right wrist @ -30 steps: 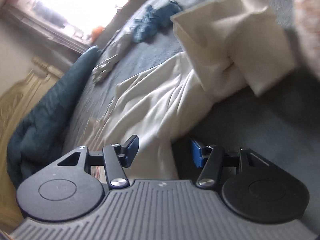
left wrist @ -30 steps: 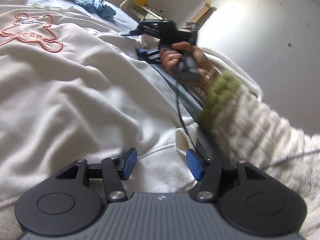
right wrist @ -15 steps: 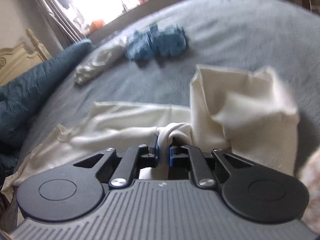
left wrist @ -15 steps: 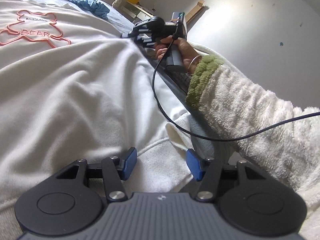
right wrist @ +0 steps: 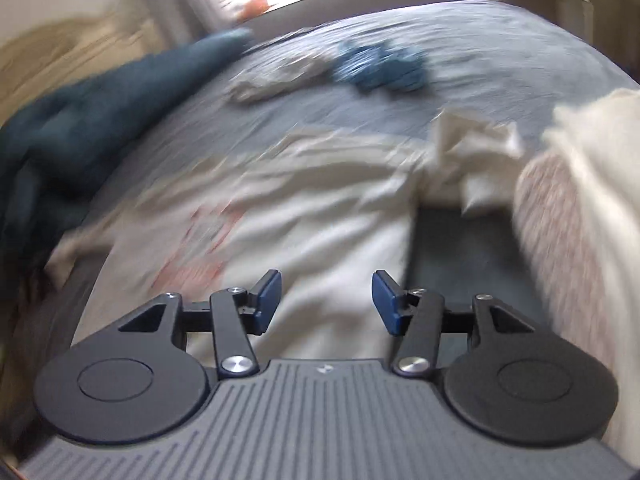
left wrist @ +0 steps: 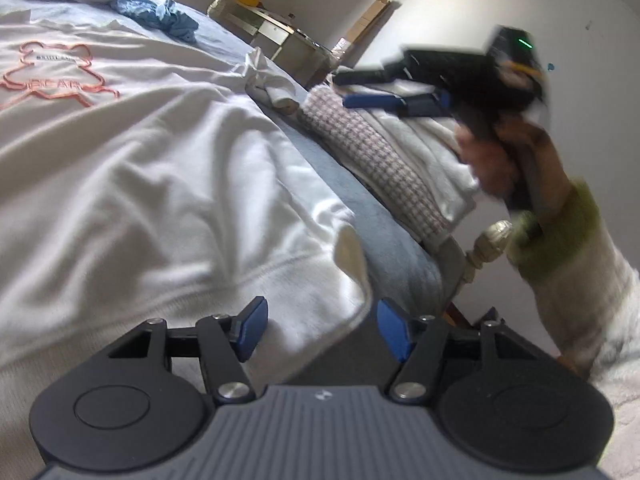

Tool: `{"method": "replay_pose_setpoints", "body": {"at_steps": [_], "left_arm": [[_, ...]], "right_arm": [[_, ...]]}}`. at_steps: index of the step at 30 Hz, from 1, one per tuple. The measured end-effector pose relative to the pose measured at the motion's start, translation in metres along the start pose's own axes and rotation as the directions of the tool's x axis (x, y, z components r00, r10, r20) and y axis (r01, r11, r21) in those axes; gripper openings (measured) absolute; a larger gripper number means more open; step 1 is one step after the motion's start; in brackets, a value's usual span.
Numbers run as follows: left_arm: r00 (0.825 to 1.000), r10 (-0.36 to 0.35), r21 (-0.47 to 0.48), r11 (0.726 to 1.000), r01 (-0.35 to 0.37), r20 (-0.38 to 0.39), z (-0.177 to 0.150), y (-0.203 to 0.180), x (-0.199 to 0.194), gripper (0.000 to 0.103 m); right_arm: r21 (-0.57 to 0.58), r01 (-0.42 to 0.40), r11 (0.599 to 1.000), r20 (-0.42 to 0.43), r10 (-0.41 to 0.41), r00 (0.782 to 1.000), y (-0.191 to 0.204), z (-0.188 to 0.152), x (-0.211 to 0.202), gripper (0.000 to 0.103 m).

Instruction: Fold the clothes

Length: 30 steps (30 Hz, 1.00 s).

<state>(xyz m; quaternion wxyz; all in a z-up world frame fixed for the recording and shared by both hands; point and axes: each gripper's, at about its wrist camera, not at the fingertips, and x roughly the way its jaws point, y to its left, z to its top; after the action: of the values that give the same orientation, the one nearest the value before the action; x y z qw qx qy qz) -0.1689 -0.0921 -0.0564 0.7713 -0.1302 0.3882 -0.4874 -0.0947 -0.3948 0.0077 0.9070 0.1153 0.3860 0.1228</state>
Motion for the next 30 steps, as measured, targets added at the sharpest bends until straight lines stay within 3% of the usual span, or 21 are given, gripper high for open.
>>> {"method": "replay_pose_setpoints", "body": {"at_steps": [5,8,12,15,18,20,22,25,28,29,30], "left_arm": [[1.0,0.023,0.02,1.0,-0.023,-0.013,-0.01,-0.011,-0.011,0.062],[0.998,0.061,0.007,0.998,-0.061,0.007,-0.012,-0.009,-0.04,0.062],[0.982,0.177,-0.074,0.982,-0.172,0.065,-0.016,0.01,-0.112,0.062],[0.942,0.324,-0.116,0.942,-0.314,0.083,-0.016,0.022,-0.168,0.062],[0.873,0.483,-0.184,0.866,-0.464,0.07,-0.021,0.037,-0.207,0.062],[0.836,0.546,-0.252,0.818,-0.517,0.055,-0.028,0.05,-0.224,0.062],[0.818,0.572,-0.315,0.787,-0.531,0.051,-0.04,0.063,-0.233,0.062],[0.814,0.579,-0.382,0.764,-0.52,0.049,-0.056,0.082,-0.235,0.062],[0.826,0.562,-0.42,0.76,-0.496,0.043,-0.067,0.096,-0.235,0.061],[0.833,0.551,-0.427,0.766,-0.481,0.051,-0.07,0.099,-0.233,0.061],[0.838,0.543,-0.437,0.768,-0.469,0.056,-0.072,0.103,-0.232,0.061]], "right_arm": [[-0.229,0.039,0.973,-0.026,-0.046,0.999,0.061,-0.077,0.007,0.046],[-0.289,0.067,0.955,-0.062,-0.089,0.994,0.066,-0.107,0.014,0.038],[-0.207,0.132,0.969,-0.112,-0.158,0.981,0.034,-0.137,-0.006,0.036],[-0.112,0.178,0.978,-0.136,-0.192,0.972,0.012,-0.159,-0.03,0.037],[0.04,0.161,0.986,-0.068,-0.158,0.985,-0.004,-0.165,-0.053,0.038],[0.169,0.081,0.982,0.004,-0.083,0.997,-0.015,-0.164,-0.064,0.039],[0.259,0.002,0.966,0.039,-0.012,0.999,-0.023,-0.162,-0.059,0.04],[0.344,-0.04,0.938,0.03,0.032,0.999,-0.032,-0.157,-0.036,0.041],[0.371,-0.03,0.928,-0.005,0.034,0.999,-0.037,-0.157,-0.016,0.04],[0.37,-0.049,0.928,-0.006,0.055,0.998,-0.037,-0.158,-0.013,0.035],[0.359,-0.063,0.931,-0.004,0.069,0.998,-0.035,-0.159,-0.012,0.023]]}}
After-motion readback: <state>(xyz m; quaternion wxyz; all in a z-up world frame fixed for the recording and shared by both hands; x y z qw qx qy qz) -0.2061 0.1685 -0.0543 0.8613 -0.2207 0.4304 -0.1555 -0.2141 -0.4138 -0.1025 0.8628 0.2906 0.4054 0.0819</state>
